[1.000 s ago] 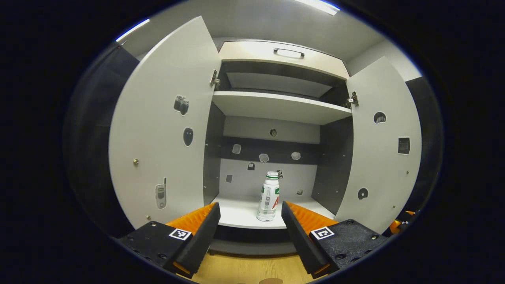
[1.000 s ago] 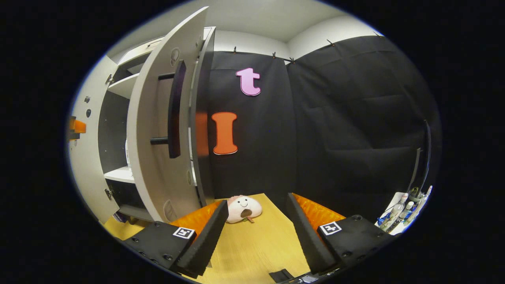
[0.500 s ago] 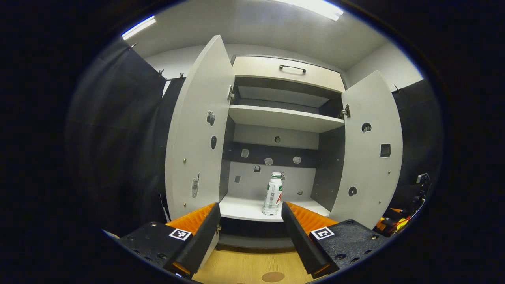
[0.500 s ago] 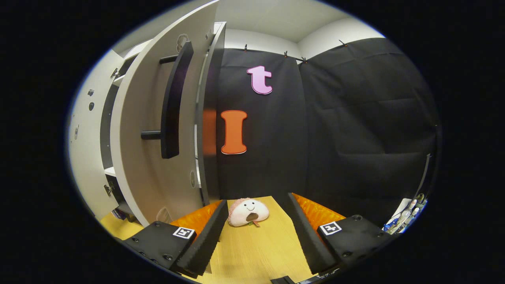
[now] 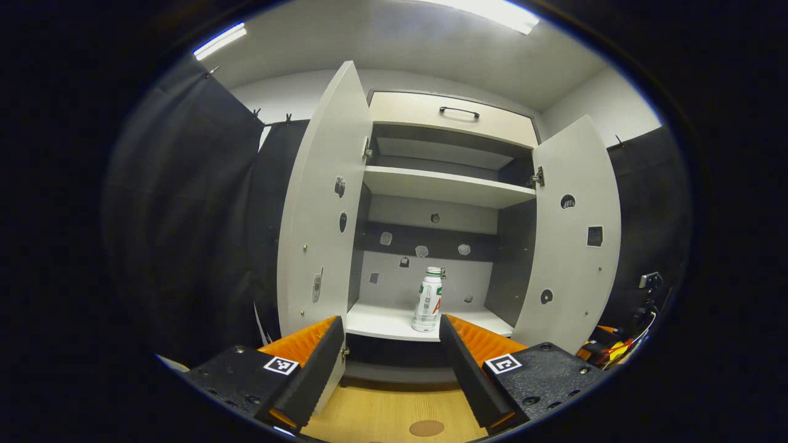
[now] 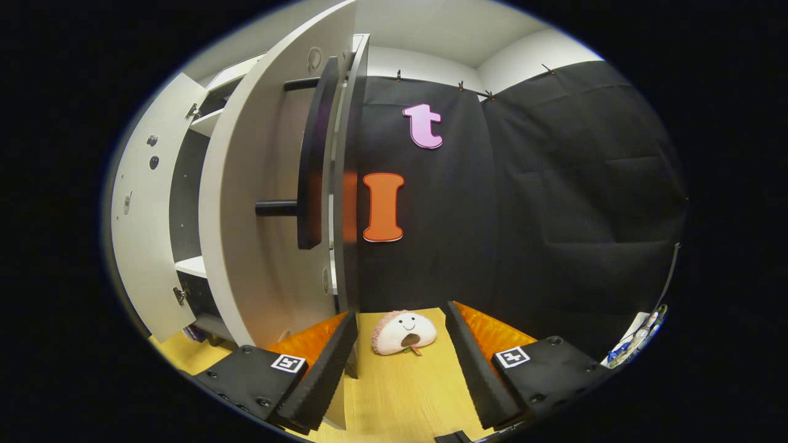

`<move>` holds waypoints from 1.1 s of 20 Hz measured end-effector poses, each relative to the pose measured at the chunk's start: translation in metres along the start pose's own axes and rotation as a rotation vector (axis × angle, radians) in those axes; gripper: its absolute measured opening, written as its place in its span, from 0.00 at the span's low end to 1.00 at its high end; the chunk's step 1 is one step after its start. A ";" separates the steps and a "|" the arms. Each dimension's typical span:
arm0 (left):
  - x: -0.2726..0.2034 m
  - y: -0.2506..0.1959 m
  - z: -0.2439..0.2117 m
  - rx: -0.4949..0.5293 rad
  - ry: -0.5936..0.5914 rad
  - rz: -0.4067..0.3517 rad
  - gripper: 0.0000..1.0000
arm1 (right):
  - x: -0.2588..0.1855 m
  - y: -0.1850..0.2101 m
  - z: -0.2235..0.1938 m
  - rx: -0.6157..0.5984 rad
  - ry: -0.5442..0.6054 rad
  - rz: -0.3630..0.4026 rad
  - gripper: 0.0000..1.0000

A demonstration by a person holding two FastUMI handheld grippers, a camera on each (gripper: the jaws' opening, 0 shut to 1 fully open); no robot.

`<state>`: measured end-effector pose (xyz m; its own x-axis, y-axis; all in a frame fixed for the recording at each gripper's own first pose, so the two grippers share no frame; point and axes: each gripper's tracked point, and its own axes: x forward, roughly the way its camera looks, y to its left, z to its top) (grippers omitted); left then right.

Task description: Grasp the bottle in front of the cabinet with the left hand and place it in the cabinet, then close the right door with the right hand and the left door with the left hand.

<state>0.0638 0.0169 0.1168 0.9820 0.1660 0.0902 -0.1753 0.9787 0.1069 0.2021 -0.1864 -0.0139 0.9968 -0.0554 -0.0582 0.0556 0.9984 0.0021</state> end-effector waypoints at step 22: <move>0.014 0.014 -0.011 -0.020 0.034 -0.120 0.95 | -0.018 0.134 -0.014 -0.040 0.011 0.081 0.95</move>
<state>0.0759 0.0342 0.1088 0.9977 0.0512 0.0442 -0.0552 0.9940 0.0949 0.1905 -0.0516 -0.0266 0.9972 0.0257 -0.0706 -0.0280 0.9991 -0.0324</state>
